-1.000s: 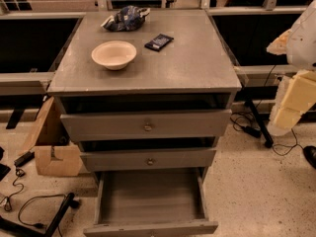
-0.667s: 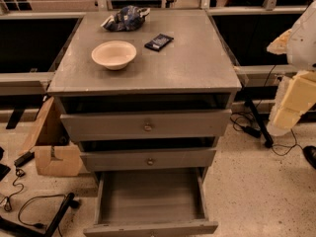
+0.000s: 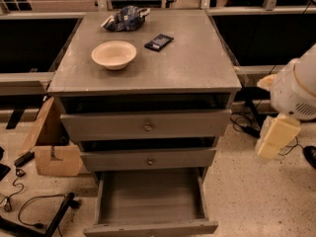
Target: Close bottom drawer
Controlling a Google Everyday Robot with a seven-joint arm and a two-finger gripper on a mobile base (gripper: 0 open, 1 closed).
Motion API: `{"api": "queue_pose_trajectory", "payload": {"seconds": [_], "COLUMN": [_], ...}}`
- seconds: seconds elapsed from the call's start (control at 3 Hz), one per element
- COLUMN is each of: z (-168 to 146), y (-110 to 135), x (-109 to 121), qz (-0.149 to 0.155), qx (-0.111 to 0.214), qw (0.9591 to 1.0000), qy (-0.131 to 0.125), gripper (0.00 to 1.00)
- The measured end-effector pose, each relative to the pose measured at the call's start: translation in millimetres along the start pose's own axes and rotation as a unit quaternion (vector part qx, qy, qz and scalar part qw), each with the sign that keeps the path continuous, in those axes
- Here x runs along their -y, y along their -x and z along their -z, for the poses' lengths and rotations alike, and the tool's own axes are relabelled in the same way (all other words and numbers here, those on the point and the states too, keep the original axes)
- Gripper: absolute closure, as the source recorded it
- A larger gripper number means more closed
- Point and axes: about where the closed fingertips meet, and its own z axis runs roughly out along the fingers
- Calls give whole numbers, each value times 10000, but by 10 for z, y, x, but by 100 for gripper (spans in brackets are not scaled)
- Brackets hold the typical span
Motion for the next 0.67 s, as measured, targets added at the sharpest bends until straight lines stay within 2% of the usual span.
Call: {"api": "queue_pose_trajectory", "payload": {"seconds": [0.33, 0.67], "z": [-482, -924], "y": [-280, -574], "x": [-76, -120], "qz": [-132, -171], "qx": [45, -26], "qw": [9999, 9997], "qy": [-14, -177], "gripper": [0, 0]}}
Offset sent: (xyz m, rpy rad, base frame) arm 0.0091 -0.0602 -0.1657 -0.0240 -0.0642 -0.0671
